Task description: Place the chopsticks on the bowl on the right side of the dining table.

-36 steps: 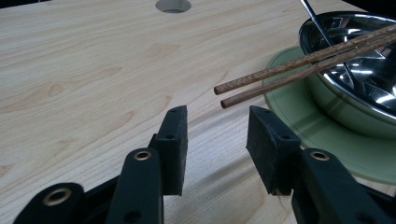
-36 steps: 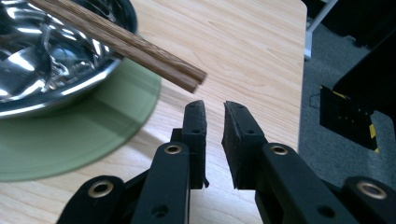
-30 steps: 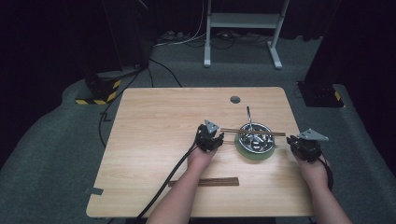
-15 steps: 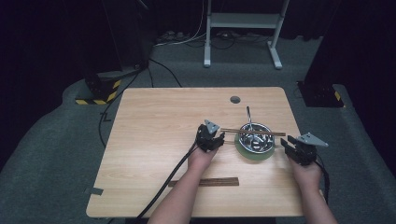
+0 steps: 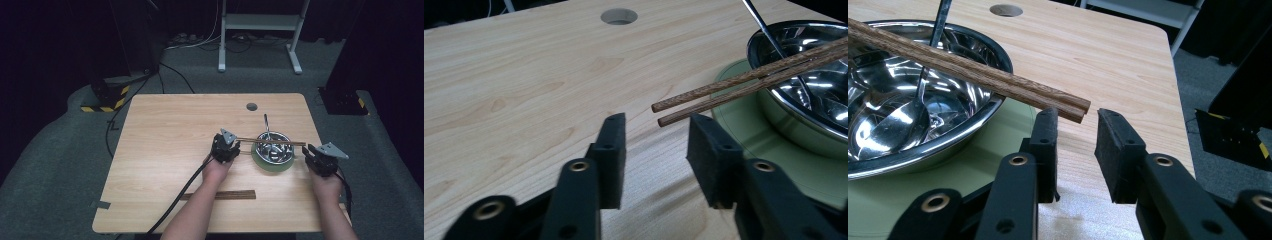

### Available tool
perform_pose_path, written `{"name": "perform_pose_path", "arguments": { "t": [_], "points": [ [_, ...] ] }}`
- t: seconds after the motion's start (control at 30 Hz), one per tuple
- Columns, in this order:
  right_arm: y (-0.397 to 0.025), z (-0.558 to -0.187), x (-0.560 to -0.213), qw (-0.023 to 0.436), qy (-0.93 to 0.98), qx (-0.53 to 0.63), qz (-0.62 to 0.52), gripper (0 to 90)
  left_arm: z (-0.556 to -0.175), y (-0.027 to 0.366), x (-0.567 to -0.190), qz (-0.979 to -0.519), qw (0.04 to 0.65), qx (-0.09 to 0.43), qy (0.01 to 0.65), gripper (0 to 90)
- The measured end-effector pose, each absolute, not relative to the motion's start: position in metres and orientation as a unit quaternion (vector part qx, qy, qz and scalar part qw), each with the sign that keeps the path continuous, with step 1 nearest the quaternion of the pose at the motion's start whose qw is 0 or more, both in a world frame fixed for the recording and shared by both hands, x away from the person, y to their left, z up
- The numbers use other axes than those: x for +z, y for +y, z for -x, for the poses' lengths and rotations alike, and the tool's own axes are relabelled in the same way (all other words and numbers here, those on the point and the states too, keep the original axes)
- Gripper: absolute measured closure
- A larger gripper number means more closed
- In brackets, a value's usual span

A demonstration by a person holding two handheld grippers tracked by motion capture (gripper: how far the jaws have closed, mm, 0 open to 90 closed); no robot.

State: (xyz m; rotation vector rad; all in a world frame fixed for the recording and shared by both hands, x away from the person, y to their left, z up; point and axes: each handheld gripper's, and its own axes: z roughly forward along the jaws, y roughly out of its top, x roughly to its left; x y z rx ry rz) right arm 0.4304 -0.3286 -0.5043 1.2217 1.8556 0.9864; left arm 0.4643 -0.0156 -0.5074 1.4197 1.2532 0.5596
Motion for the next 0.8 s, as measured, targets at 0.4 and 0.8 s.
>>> {"name": "perform_pose_path", "arguments": {
  "t": [0.4, 0.8],
  "points": [
    [-0.3258, -0.4289, -0.5056, 0.351, 0.720, 0.377, -0.465, 75.4, -0.4603, -0.0175, -0.5087, -0.603, 0.548, 0.244, 0.526, 76.0],
    [-0.3274, -0.4344, -0.5066, 0.357, 0.721, 0.368, -0.466, 76.2, -0.4614, -0.0176, -0.5130, -0.608, 0.545, 0.245, 0.522, 74.7]
  ]
}}
